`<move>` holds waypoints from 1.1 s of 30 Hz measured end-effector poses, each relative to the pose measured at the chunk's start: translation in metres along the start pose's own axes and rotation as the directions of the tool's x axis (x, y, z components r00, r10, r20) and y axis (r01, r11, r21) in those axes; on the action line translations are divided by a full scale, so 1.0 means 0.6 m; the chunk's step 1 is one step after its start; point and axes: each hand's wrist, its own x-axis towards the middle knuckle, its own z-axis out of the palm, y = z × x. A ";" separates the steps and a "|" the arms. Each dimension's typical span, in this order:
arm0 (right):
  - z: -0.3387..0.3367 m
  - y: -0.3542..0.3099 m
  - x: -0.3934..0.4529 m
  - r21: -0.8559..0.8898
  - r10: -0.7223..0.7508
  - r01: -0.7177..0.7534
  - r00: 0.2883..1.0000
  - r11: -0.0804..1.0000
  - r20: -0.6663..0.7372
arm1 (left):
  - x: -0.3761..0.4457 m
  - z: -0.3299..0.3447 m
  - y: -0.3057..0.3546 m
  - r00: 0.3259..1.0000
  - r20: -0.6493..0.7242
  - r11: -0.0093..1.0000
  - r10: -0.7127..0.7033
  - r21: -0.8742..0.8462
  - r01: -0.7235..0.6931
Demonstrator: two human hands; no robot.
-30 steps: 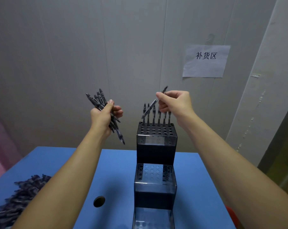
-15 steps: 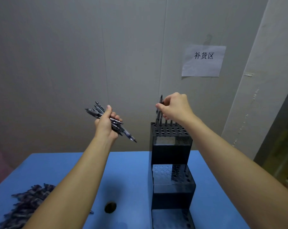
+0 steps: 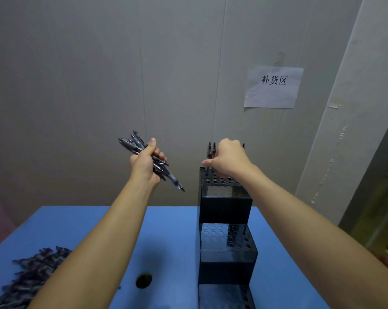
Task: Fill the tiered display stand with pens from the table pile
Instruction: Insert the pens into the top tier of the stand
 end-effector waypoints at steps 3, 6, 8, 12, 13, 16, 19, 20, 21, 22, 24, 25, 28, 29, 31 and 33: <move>-0.022 -0.011 -0.022 -0.016 -0.023 0.023 1.000 1.000 -0.018 | -0.008 0.017 0.008 0.999 0.003 0.998 0.050 0.026 -0.050; -0.032 -0.036 -0.055 0.132 -0.165 0.151 0.981 0.980 0.101 | -0.018 0.040 0.013 0.995 0.021 0.995 0.096 0.030 -0.096; -0.021 -0.047 -0.070 0.215 -0.224 0.182 0.956 0.960 0.188 | -0.027 0.056 0.014 0.992 0.042 0.992 0.122 0.033 -0.123; 0.005 -0.037 -0.070 0.483 -0.162 0.015 0.951 0.876 0.264 | -0.042 0.077 0.008 0.983 0.098 0.985 0.153 0.060 -0.160; 0.006 -0.031 -0.069 0.521 -0.149 -0.023 0.947 0.853 0.286 | -0.045 0.079 0.007 0.982 0.106 0.984 0.154 0.068 -0.162; 0.005 -0.014 -0.064 0.499 -0.149 -0.049 0.925 0.865 0.349 | -0.050 0.082 0.006 0.983 0.113 0.986 0.145 0.070 -0.153; -0.003 0.000 -0.065 0.504 -0.129 -0.102 0.906 0.858 0.403 | -0.049 0.083 0.002 0.985 0.101 0.987 0.137 0.070 -0.144; -0.008 0.006 -0.065 0.523 -0.131 -0.121 0.899 0.844 0.418 | -0.048 0.082 0.001 0.986 0.095 0.987 0.136 0.071 -0.143; -0.014 0.014 -0.064 0.534 -0.137 -0.127 0.894 0.836 0.427 | -0.046 0.081 -0.001 0.987 0.086 0.987 0.134 0.073 -0.141; -0.020 0.024 -0.062 0.532 -0.145 -0.118 0.893 0.838 0.426 | -0.043 0.079 -0.002 0.989 0.071 0.987 0.133 0.076 -0.139; -0.034 0.047 -0.059 0.526 -0.153 -0.101 0.895 0.845 0.418 | -0.036 0.071 -0.001 0.989 0.032 0.985 0.141 0.093 -0.143; -0.041 0.058 -0.057 0.534 -0.147 -0.105 0.900 0.839 0.409 | -0.032 0.066 0.000 0.988 0.017 0.981 0.156 0.118 -0.157; -0.064 0.081 -0.049 0.622 -0.134 -0.104 0.937 0.776 0.324 | -0.024 0.047 -0.002 0.971 0.020 0.928 0.237 0.292 -0.233; -0.070 0.086 -0.044 0.674 -0.126 -0.103 0.951 0.731 0.282 | -0.024 0.042 -0.005 0.965 0.036 0.892 0.262 0.372 -0.256; -0.079 0.090 -0.033 0.757 -0.103 -0.081 0.976 0.649 0.193 | -0.024 0.034 -0.012 0.955 0.066 0.819 0.290 0.498 -0.284; -0.082 0.091 -0.024 0.793 -0.077 -0.048 0.990 0.607 0.119 | -0.024 0.027 -0.019 0.950 0.093 0.773 0.298 0.560 -0.298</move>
